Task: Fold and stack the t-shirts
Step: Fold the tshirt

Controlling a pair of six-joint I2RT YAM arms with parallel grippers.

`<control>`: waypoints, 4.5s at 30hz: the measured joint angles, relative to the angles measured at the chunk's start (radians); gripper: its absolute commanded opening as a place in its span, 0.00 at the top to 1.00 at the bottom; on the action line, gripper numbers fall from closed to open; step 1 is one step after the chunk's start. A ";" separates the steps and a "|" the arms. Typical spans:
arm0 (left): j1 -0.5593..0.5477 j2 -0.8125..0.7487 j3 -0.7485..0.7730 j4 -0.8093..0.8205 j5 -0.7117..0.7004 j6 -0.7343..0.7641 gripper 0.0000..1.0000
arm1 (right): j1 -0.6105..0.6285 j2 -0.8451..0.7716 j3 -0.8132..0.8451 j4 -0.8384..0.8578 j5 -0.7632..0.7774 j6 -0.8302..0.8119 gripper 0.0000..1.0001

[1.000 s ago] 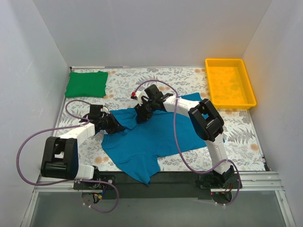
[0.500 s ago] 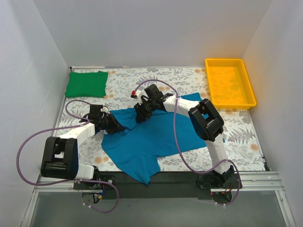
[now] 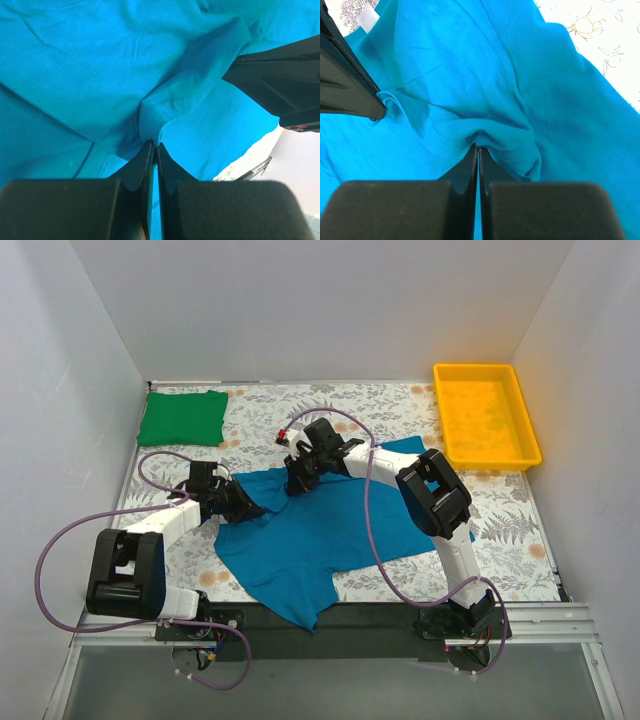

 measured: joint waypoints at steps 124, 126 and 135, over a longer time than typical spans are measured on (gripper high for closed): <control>0.067 -0.286 0.015 -0.062 -0.239 0.008 0.38 | -0.109 0.097 0.163 -0.476 -0.262 -0.342 0.59; 0.067 -0.291 0.014 -0.063 -0.239 0.009 0.38 | -0.109 0.101 0.164 -0.476 -0.262 -0.336 0.68; 0.067 -0.295 0.011 -0.065 -0.239 0.011 0.39 | -0.108 0.106 0.148 -0.473 -0.267 -0.320 0.99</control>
